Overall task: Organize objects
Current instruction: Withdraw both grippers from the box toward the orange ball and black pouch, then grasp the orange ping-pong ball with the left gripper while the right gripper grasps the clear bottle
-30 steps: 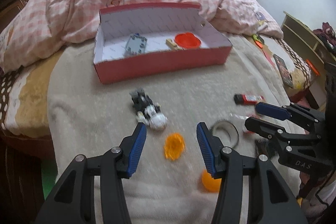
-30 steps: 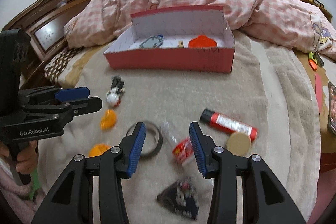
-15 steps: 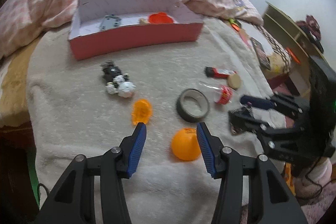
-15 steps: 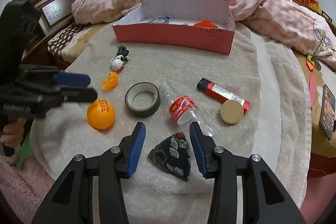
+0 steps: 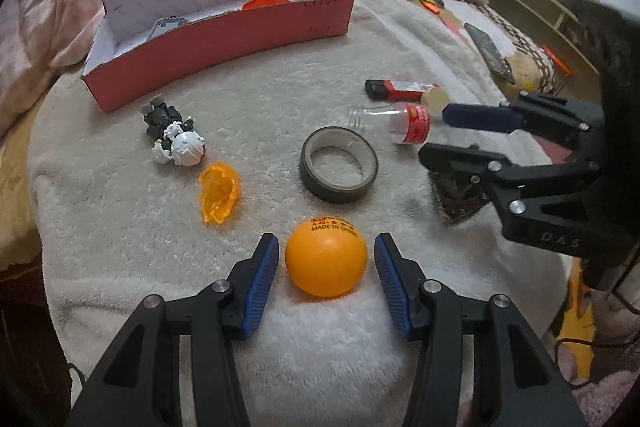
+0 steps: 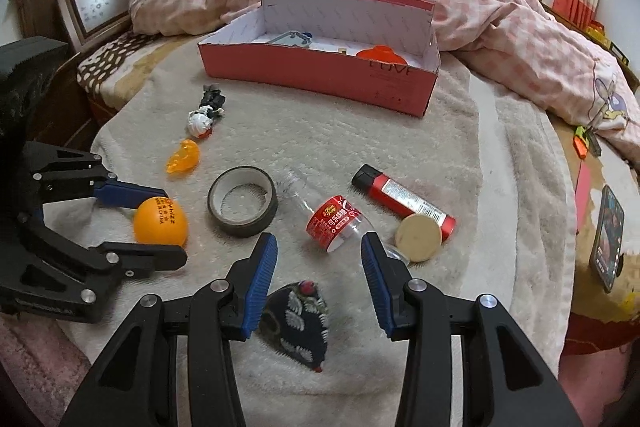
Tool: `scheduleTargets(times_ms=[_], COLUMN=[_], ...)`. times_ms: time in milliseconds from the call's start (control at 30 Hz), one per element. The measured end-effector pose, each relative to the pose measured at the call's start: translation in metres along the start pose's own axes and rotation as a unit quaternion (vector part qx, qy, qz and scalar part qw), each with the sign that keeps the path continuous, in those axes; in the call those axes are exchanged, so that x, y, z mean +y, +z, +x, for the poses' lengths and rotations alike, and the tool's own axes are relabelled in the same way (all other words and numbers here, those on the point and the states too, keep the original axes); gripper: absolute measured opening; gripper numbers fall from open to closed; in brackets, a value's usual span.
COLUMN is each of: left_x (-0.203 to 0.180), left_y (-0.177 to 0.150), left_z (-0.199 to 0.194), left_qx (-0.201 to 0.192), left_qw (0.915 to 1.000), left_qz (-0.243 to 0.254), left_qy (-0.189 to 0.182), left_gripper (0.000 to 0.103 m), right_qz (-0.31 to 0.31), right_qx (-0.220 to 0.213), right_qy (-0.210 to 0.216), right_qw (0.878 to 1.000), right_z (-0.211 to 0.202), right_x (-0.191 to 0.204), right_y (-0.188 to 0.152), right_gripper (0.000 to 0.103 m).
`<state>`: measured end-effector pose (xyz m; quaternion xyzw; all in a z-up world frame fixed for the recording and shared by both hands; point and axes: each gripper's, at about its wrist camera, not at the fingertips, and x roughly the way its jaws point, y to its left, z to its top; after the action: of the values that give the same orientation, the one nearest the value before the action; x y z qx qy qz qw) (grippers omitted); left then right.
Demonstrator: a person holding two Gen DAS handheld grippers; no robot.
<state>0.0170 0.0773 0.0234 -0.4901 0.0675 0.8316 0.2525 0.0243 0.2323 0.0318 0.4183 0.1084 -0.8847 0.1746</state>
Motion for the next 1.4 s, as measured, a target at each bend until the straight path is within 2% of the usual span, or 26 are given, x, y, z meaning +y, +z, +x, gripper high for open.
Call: scheduleTargets(times_ms=[133, 267, 367, 400, 500, 633, 767, 900, 1067, 1200, 1300, 1400], left_x=[0.001, 0.004, 0.006, 0.008, 0.011, 0.018, 0.026, 0.026, 0.025, 0.022, 0.017, 0.016], left_y=[0.001, 0.002, 0.002, 0.001, 0.001, 0.001, 0.001, 0.001, 0.001, -0.001, -0.002, -0.003], left_z=[0.004, 0.006, 0.007, 0.006, 0.003, -0.001, 0.004, 0.005, 0.006, 0.008, 0.009, 0.009], left_qx=[0.0, -0.007, -0.011, -0.011, -0.015, -0.02, -0.014, -0.018, -0.019, -0.023, -0.023, -0.023], left_qw=[1.0, 0.9999, 0.9996, 0.9996, 0.9995, 0.9986, 0.9987, 0.9987, 0.9987, 0.9988, 0.9986, 0.9984], left_qz=[-0.003, -0.008, -0.009, -0.01, -0.016, -0.018, -0.034, -0.031, -0.028, -0.024, -0.015, -0.016], left_qy=[0.009, 0.013, 0.024, 0.025, 0.023, 0.045, 0.034, 0.037, 0.039, 0.035, 0.046, 0.049], left_gripper=[0.05, 0.05, 0.039, 0.039, 0.039, 0.039, 0.039, 0.039, 0.039, 0.048, 0.049, 0.05], right_qz=[-0.027, -0.059, -0.086, -0.087, -0.072, -0.057, -0.049, -0.024, -0.025, -0.027, -0.008, -0.009], right_qx=[0.007, 0.016, 0.02, 0.021, 0.028, 0.036, 0.053, 0.066, 0.062, 0.06, 0.042, 0.025], right_qy=[-0.012, -0.014, -0.027, -0.031, -0.022, -0.012, -0.001, 0.03, 0.032, 0.04, 0.048, 0.036], right_qw=[1.0, 0.998, 0.996, 0.995, 0.997, 0.998, 0.997, 0.997, 0.997, 0.997, 0.998, 0.999], right_z=[0.005, 0.009, 0.014, 0.015, 0.019, 0.022, 0.031, 0.041, 0.042, 0.044, 0.043, 0.042], right_x=[0.0, 0.005, 0.009, 0.009, 0.003, -0.004, -0.007, -0.012, -0.012, -0.012, -0.015, -0.01], right_y=[0.003, 0.005, 0.007, 0.007, 0.01, 0.012, 0.011, 0.01, 0.01, 0.006, 0.002, -0.003], right_gripper=[0.046, 0.057, 0.058, 0.058, 0.058, 0.058, 0.057, 0.051, 0.05, 0.052, 0.055, 0.056])
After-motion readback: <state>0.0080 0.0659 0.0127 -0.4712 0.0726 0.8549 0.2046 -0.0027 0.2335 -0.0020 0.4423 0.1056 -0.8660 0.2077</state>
